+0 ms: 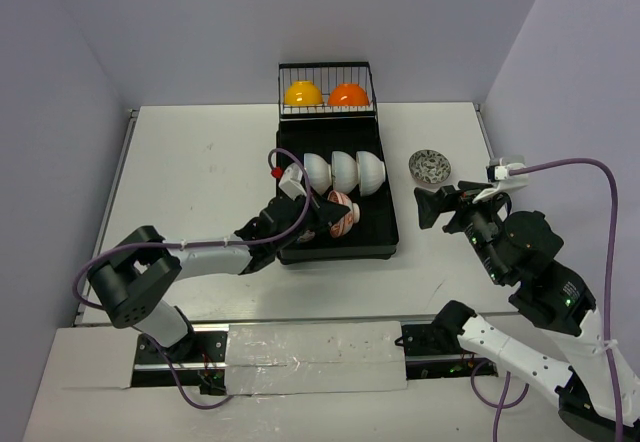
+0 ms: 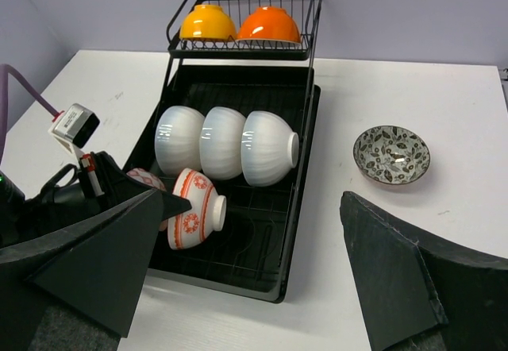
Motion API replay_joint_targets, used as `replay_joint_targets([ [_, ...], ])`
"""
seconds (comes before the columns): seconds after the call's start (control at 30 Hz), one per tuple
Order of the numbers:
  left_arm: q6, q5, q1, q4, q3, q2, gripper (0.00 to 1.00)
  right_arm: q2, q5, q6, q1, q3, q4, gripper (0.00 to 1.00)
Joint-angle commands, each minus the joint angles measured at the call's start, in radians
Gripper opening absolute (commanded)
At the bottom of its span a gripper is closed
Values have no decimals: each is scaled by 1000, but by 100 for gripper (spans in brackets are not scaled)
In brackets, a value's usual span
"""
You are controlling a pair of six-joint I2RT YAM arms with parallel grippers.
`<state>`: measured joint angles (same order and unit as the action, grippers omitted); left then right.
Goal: Load the bowls into the dish rack
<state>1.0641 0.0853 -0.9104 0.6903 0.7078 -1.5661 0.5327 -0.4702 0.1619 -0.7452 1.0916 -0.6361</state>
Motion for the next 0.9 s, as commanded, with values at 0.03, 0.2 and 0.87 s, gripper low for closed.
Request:
replay_joint_targets([
  [0.03, 19, -1, 11, 28, 7, 40, 0, -5, 5, -16, 3, -1, 44, 100],
  [0.2, 1, 10, 11, -113, 36, 74, 4, -5, 2, -19, 3, -2, 42, 100],
  [0.87, -159, 67, 11, -481, 223, 213, 80, 59, -27, 76, 4, 36, -16, 100],
])
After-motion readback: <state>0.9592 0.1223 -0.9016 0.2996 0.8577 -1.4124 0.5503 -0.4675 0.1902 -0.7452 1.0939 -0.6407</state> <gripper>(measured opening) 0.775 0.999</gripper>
